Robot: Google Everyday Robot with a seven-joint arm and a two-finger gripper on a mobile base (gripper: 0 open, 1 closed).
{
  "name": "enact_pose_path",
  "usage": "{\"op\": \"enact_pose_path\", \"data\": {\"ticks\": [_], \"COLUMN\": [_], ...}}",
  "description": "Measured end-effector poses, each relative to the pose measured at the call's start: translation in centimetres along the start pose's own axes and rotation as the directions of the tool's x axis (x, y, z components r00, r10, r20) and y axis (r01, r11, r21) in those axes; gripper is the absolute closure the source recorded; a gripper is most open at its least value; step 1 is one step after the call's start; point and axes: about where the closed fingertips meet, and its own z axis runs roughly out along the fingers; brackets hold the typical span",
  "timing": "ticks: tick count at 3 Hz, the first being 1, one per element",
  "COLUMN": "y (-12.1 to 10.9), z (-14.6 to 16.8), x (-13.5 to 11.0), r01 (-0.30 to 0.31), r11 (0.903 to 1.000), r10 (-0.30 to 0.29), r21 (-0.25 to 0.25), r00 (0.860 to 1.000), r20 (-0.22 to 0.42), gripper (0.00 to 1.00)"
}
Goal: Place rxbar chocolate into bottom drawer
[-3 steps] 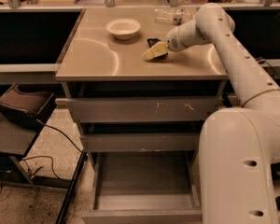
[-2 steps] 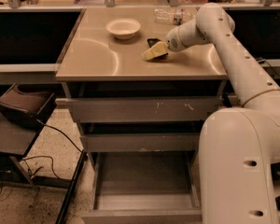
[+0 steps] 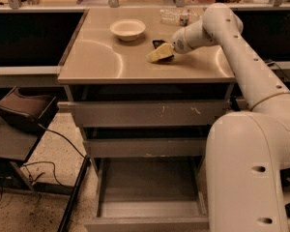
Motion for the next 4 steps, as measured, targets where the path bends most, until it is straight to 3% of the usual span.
{"op": "enact_pose_path", "data": {"ticks": [4], "y": [0.3], "z": [-0.5], "x": [-1.9], "r01": [0.019], "r11": [0.9996], "r10": [-0.019], "r21": [-0.021], "r00": [1.000], "r20": [-0.004], "gripper": [1.00]}}
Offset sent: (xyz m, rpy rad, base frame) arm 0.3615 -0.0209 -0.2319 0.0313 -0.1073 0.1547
